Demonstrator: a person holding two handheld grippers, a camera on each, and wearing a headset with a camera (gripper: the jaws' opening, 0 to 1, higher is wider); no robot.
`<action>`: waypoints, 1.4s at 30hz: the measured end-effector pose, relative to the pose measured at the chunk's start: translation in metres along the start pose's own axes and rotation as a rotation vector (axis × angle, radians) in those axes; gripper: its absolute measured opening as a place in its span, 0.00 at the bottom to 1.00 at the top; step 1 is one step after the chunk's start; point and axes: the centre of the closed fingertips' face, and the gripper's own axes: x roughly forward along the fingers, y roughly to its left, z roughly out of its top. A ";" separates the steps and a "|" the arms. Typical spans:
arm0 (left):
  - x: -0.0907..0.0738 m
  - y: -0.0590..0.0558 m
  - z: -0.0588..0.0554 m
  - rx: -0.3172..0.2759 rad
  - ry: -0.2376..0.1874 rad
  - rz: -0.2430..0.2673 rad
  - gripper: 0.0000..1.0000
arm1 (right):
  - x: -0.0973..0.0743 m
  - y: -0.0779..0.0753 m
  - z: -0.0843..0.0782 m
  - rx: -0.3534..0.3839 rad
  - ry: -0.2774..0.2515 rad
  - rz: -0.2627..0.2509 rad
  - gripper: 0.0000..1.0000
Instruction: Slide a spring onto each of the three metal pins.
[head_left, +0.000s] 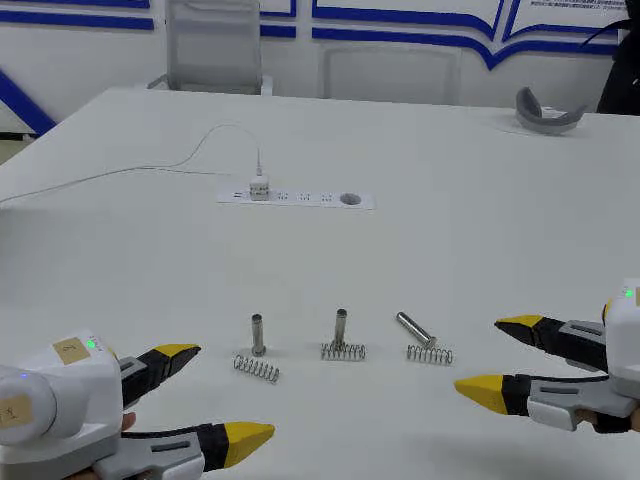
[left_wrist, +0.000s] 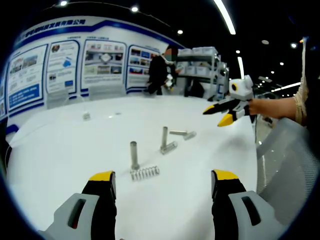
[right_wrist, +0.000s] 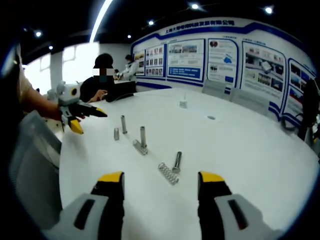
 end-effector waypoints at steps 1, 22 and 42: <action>0.000 0.000 0.000 0.001 -0.001 0.000 0.79 | 0.000 0.000 0.000 0.000 0.001 -0.002 0.60; 0.002 -0.003 0.000 0.009 0.007 -0.006 0.79 | 0.017 -0.016 0.014 -0.010 0.041 -0.018 0.49; 0.003 -0.004 -0.001 0.010 0.009 -0.004 0.78 | 0.065 -0.031 0.017 -0.025 0.154 -0.015 0.36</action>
